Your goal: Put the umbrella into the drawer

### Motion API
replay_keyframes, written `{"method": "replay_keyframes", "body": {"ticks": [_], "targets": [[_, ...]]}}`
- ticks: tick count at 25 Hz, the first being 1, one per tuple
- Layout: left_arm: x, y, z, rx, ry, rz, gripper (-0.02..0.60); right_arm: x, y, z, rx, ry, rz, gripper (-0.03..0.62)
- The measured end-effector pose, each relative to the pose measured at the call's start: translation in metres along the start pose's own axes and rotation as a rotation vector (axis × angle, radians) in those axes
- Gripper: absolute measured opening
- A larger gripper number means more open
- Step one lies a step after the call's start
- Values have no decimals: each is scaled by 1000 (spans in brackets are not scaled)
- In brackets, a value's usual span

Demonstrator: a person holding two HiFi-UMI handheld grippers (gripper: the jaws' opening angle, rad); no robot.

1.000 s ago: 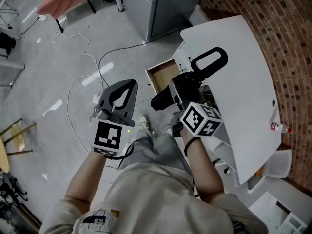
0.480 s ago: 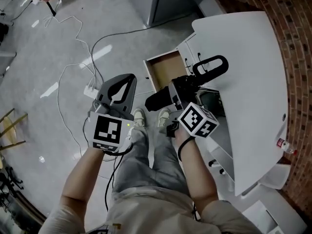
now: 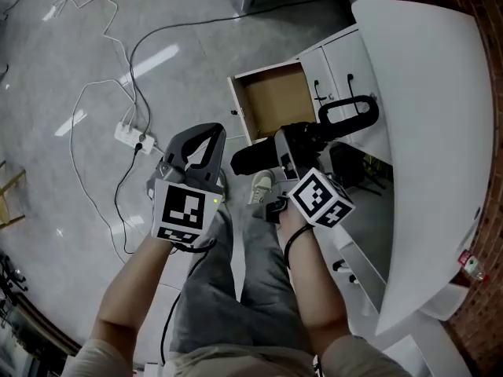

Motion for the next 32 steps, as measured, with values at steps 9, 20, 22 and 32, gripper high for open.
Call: {"method": "replay_keyframes", "body": {"ticks": [9,20,22,32], "targets": [[73,5,105,-26,-71,50,8,78,55,58,100,-39,6,270],[150,6,192,-73,-119,72,8,166,125,114,273,-69,-18,270],[163,7,205,-73,-131,71,8,178,134,122,259,-49,-41,268],[201,15,260,-104,-183,80,8,220,189,167,451,-97,-56,270]]}}
Point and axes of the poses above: the fingertips, and each gripper's own axes: x forward along the fingers, y to its right, z out of its underside, the point moved 4 cm from there along -x, backward along the fingers, and after that the axes turned 3 degrees about z, right-handed, at the moved point
